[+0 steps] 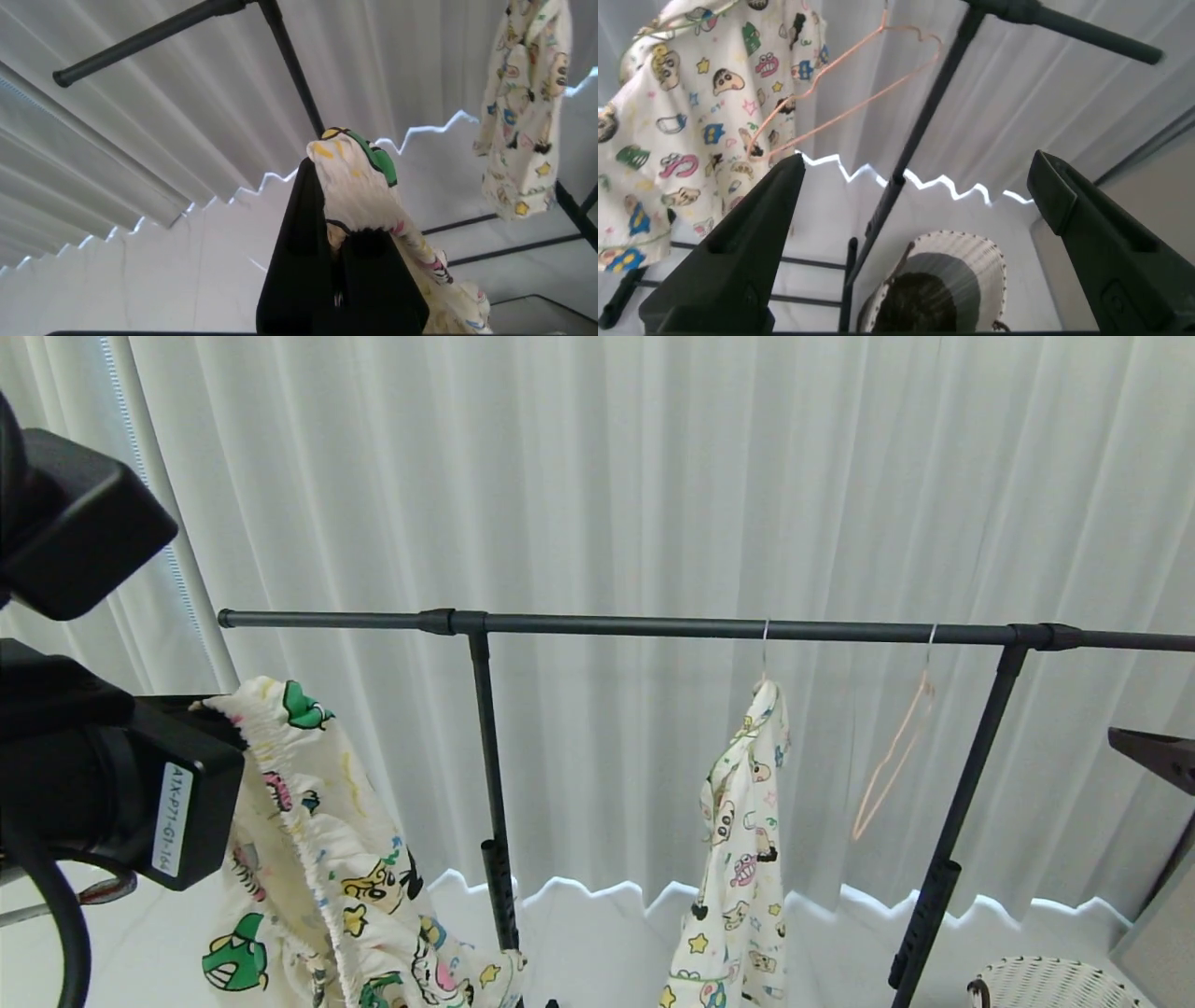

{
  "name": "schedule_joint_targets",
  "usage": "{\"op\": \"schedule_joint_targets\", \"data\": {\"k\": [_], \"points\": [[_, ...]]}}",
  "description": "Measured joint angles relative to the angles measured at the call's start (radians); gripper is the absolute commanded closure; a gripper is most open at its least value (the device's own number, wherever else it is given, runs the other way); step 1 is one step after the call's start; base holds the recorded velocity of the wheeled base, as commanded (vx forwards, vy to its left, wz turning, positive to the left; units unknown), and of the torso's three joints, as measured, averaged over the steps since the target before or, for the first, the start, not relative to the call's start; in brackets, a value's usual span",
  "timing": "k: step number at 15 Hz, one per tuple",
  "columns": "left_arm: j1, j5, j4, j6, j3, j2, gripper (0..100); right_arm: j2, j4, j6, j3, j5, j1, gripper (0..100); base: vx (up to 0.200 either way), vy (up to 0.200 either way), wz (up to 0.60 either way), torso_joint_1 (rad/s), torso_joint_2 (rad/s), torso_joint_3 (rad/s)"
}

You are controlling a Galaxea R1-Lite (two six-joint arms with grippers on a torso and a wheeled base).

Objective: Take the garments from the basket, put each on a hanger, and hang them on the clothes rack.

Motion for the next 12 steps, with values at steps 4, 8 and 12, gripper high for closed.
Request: {"op": "schedule_joint_targets", "data": {"k": [4, 8, 12], "points": [[0.0, 0.001, 0.001, 0.002, 0.0, -0.001, 100, 0.055, 0.0, 0.018, -0.001, 0.0, 0.0, 0, 0.15, 0.0, 0.0, 0.001, 0.0, -0.001], [0.0, 0.001, -0.001, 0.003, 0.004, -0.01, 100, 0.184, -0.003, 0.118, -0.007, -0.005, 0.004, 0, 0.0, 0.0, 0.0, 0.0, 0.0, 0.0], [0.006, 0.001, -0.067, 0.001, 0.053, -0.02, 100, 0.346, -0.055, 0.235, -0.02, -0.009, 0.019, 0, 0.0, 0.0, 0.0, 0.0, 0.0, 0.0]]}}
